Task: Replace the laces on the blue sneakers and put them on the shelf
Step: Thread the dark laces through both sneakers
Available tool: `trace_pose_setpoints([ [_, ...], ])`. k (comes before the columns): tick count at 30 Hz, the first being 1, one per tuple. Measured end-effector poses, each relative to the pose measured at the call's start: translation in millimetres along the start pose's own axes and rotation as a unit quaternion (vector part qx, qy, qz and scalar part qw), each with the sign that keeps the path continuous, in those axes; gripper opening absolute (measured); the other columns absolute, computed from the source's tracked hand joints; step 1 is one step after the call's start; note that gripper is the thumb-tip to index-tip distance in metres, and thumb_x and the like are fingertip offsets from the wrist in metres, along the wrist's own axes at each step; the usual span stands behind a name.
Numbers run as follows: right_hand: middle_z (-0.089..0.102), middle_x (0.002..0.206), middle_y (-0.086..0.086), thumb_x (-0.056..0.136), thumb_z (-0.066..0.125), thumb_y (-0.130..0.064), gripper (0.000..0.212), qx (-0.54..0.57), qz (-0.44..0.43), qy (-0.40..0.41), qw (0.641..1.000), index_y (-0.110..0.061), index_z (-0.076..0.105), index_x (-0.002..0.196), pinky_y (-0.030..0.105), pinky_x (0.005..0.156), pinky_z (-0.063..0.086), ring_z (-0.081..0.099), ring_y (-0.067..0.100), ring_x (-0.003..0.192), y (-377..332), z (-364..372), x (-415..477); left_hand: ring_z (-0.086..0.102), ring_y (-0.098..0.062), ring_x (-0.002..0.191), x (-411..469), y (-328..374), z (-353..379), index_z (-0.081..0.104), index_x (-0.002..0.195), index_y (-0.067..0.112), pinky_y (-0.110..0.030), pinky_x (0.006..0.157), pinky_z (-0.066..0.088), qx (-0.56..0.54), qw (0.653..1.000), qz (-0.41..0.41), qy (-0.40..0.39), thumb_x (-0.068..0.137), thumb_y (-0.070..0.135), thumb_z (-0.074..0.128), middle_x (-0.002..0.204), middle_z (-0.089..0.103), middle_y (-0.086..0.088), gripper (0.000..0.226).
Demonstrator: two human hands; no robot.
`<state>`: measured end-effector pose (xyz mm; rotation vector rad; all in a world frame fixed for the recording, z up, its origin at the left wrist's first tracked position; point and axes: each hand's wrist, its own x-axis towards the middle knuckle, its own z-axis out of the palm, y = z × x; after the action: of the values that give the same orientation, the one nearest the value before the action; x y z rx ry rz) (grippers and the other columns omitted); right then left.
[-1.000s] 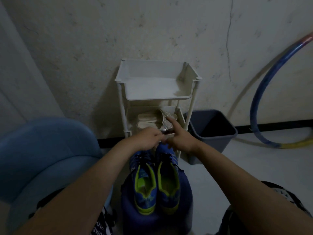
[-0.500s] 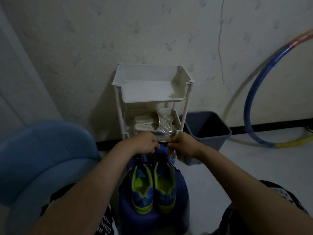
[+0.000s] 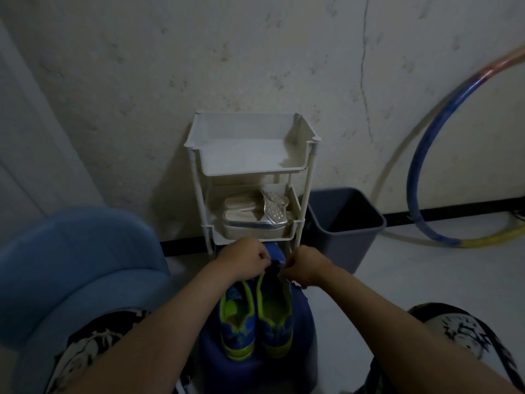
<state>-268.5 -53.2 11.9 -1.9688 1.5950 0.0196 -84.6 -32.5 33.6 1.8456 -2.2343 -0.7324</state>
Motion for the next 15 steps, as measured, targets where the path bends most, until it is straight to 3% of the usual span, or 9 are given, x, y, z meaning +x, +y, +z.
trace_pose_setpoints([
  [4,0.063,0.059,0.002,0.083,0.072,-0.044,0.036,0.033,0.053,-0.026,0.998,-0.009,0.064,0.083,0.023,0.047,0.052,0.062,0.009,0.046,2.1,18.9,1.2,0.064,0.002,0.07,2.9,-8.0,14.6,0.077,0.087,0.027,-0.028,0.075,0.055,-0.002,0.999,-0.005,-0.049,0.091,0.033,0.061,0.074,0.073,0.012,0.017],
  [11,0.073,0.08,0.016,0.089,0.067,-0.022,0.025,0.122,0.104,-0.029,0.987,0.003,0.068,0.087,0.036,0.063,0.063,0.074,0.023,0.069,5.6,22.5,11.5,0.065,0.001,0.076,13.5,-9.5,34.8,0.076,0.093,0.026,-0.03,0.078,0.055,0.009,1.0,-0.006,-0.023,0.09,0.032,0.062,0.076,0.073,0.012,0.015],
  [15,0.072,0.084,0.016,0.088,0.07,-0.015,0.019,0.206,0.144,-0.04,0.967,0.004,0.066,0.092,0.031,0.056,0.058,0.068,0.021,0.062,12.7,21.5,12.7,0.064,-0.013,0.084,18.4,-5.7,46.2,0.077,0.089,0.027,-0.03,0.068,0.051,0.113,0.993,0.041,0.004,0.088,0.036,0.059,0.088,0.072,0.008,0.019],
])
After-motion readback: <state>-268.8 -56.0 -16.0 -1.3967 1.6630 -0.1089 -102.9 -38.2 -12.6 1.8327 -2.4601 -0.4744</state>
